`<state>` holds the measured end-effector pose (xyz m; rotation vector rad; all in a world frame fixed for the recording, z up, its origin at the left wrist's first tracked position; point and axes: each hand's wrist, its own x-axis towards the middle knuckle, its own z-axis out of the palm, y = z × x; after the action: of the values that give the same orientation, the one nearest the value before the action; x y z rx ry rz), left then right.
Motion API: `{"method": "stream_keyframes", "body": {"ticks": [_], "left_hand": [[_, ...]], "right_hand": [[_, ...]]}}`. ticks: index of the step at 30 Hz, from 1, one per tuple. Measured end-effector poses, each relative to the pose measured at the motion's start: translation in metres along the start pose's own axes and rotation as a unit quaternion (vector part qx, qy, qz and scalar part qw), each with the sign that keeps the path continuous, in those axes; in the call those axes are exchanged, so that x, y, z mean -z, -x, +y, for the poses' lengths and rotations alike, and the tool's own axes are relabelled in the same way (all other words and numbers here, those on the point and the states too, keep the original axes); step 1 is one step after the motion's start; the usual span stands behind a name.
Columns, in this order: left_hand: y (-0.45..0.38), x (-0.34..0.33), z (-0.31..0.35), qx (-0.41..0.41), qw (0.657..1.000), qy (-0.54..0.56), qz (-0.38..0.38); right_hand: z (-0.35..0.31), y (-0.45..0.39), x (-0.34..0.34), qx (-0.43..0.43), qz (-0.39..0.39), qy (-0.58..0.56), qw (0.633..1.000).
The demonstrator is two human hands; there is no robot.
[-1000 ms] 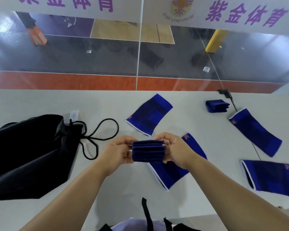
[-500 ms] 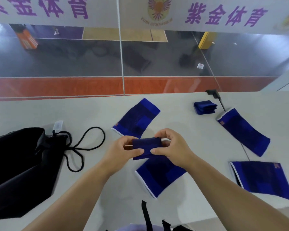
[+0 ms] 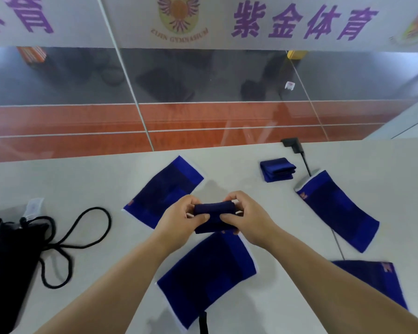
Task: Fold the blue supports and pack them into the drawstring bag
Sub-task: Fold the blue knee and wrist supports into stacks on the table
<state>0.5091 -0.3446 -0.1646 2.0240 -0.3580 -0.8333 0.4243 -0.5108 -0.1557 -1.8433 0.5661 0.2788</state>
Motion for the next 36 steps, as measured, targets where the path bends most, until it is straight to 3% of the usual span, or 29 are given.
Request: {"method": "stream_keyframes", "body": {"ticks": [6,10,13,16,21,26,36], "left_hand": [[-0.025,-0.013,-0.001,0.007,0.997,-0.077,0.021],[-0.036,-0.013,-0.009,0.01,0.991,-0.128,0.027],[-0.042,-0.014,-0.013,-0.003,0.983,-0.177,0.048],[-0.046,-0.015,-0.015,0.003,0.971,-0.225,0.075],[-0.053,-0.013,-0.024,0.009,0.956,-0.283,0.071],[-0.057,-0.01,-0.031,-0.002,0.951,-0.302,0.066],[-0.055,-0.001,-0.033,-0.018,0.951,-0.306,0.037]], "right_hand": [[0.019,-0.032,0.029,-0.02,0.036,0.088,0.995],[0.033,-0.05,0.043,-0.028,0.066,0.272,0.96],[0.037,-0.052,0.041,0.086,0.111,0.365,0.92],[0.047,-0.05,0.032,0.212,0.107,0.406,0.883],[0.057,-0.049,0.022,0.239,0.089,0.465,0.848],[0.048,-0.066,0.029,0.231,0.115,0.46,0.85],[0.014,-0.105,0.059,0.095,0.095,0.499,0.856]]}}
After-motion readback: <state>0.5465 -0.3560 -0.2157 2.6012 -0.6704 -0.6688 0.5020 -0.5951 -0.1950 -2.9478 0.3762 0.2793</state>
